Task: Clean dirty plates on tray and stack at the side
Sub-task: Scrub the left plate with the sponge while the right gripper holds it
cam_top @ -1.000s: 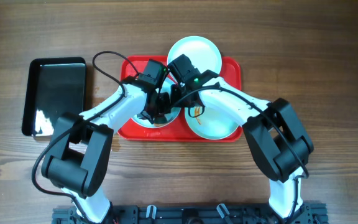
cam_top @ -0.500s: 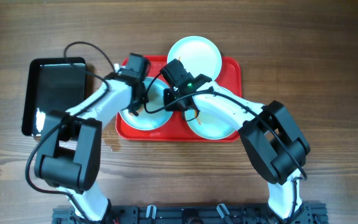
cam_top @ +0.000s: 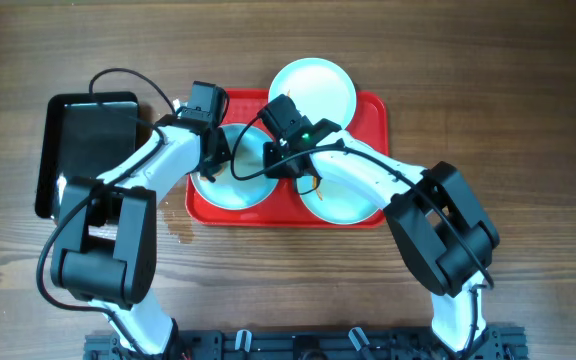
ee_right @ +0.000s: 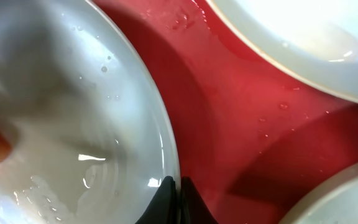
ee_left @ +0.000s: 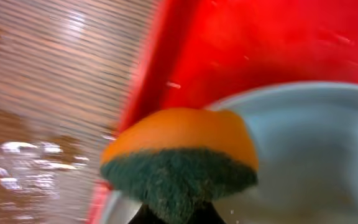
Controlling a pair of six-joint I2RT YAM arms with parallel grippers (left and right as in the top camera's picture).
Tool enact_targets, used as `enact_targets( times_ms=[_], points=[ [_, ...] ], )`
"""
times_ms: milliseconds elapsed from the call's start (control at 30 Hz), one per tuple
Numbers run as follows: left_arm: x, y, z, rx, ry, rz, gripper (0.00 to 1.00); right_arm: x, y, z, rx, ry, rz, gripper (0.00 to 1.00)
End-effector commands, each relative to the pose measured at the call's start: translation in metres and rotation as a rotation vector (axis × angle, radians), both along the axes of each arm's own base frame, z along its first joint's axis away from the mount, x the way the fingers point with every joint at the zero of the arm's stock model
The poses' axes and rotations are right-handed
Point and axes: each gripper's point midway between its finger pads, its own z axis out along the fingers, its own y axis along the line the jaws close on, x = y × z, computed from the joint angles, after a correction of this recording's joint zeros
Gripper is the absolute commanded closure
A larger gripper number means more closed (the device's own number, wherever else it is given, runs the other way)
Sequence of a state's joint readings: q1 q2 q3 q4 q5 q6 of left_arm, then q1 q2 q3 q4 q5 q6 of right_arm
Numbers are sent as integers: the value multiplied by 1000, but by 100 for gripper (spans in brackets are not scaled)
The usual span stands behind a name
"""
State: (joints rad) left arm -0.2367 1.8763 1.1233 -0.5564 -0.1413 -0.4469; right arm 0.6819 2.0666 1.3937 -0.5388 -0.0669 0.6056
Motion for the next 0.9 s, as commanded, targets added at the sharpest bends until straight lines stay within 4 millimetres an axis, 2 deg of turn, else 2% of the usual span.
enact_targets(
  times_ms=[0, 67, 267, 467, 567, 667, 800, 867],
  points=[
    [-23, -71, -2, -305, 92, -142, 96, -2, 2, -4, 0, 13, 7, 96],
    [-27, -84, 0, -341, 101, -170, 96, -2, 2, -4, 0, 13, 7, 96],
    [-37, -100, -1, -339, 118, -216, 96, -2, 2, -4, 0, 13, 7, 96],
    [-57, -92, -5, -305, 202, -218, 96, -2, 2, -4, 0, 13, 7, 96],
    [-70, -76, -10, -228, 258, -194, 96, -3, 2, -4, 0, 14, 8, 95],
    [-78, -49, -13, -82, 288, -166, 96, -2, 2, -4, -1, 14, 7, 96],
    [-71, -16, -10, 109, 255, -139, 96, -2, 2, -4, -1, 14, 7, 96],
    [-61, 1, -6, 212, 207, -115, 96, -2, 2, -4, 0, 13, 7, 96]
  ],
)
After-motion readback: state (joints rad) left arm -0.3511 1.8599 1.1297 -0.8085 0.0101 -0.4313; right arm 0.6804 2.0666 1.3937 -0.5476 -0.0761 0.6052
